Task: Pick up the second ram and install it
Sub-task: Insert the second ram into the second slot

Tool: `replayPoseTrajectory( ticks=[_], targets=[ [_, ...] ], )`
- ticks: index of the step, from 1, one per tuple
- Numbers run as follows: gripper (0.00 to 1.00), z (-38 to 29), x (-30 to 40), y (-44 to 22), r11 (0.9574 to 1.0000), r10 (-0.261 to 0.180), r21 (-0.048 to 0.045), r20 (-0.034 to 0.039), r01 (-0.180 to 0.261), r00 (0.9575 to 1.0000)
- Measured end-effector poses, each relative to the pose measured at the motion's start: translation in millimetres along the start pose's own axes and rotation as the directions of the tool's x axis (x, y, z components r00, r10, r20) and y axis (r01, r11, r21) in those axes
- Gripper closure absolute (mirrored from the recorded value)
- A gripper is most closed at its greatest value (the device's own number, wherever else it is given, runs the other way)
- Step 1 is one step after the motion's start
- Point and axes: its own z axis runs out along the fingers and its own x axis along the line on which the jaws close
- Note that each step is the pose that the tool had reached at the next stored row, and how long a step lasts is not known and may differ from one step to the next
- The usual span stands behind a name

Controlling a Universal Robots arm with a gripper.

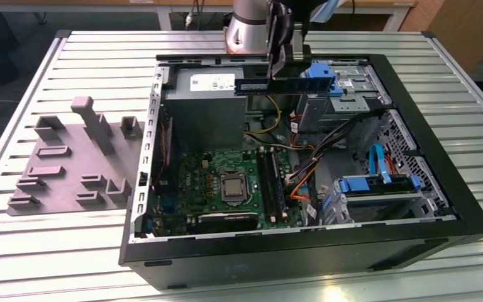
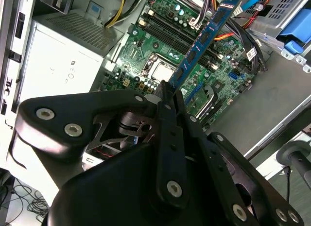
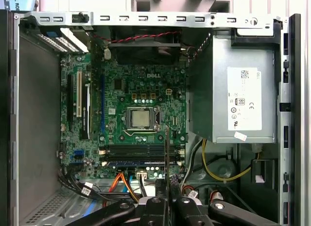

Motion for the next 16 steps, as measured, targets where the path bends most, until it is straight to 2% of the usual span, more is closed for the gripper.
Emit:
replayPoseTrajectory(
  ticks=[9,16],
  targets=[
    [0.86,0.0,0.0,-0.6,0.9999,0.012,0.0003,0.0,-0.012,0.9999],
    [0.86,0.2,0.0,-0.6,0.9991,0.043,0.0011,0.0003,-0.043,0.9991]
  ],
)
